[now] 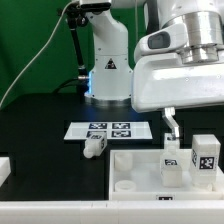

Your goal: Assemble one leg

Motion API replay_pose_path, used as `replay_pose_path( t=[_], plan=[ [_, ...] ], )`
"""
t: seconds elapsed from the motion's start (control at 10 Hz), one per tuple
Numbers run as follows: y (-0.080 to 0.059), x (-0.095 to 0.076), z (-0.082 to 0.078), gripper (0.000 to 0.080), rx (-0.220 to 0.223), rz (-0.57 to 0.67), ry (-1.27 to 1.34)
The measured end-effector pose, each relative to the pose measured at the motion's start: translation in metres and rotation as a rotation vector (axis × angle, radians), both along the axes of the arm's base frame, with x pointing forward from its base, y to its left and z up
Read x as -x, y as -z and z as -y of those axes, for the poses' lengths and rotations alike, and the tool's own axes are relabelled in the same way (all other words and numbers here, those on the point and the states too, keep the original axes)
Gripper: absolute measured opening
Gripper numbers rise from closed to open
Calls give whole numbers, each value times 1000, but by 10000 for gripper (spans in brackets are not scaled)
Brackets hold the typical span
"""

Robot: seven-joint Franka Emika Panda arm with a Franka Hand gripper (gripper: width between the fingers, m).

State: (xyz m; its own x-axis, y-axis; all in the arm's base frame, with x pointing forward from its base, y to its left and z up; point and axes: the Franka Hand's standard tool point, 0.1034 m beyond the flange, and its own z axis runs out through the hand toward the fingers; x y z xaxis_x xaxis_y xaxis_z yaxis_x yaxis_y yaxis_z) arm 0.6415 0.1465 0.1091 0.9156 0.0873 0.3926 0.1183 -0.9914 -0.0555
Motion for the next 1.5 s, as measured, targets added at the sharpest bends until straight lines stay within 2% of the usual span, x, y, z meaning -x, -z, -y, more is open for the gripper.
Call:
replay_pose_path(
  t=[0.2, 0.4, 0.5, 0.8, 1.0, 1.4, 1.5],
  plan=[
    [2, -2, 7, 649, -12, -167, 65],
    [-1, 1, 10, 649, -1, -343, 75],
    [-1, 0, 10, 649, 0, -389, 73],
    [1, -2, 11, 649, 0, -395, 85],
    [5, -9, 12, 649, 2, -404, 108],
    [14, -7, 7, 649, 2, -404, 115],
    [17, -5, 8, 524, 3, -404, 116]
  ],
)
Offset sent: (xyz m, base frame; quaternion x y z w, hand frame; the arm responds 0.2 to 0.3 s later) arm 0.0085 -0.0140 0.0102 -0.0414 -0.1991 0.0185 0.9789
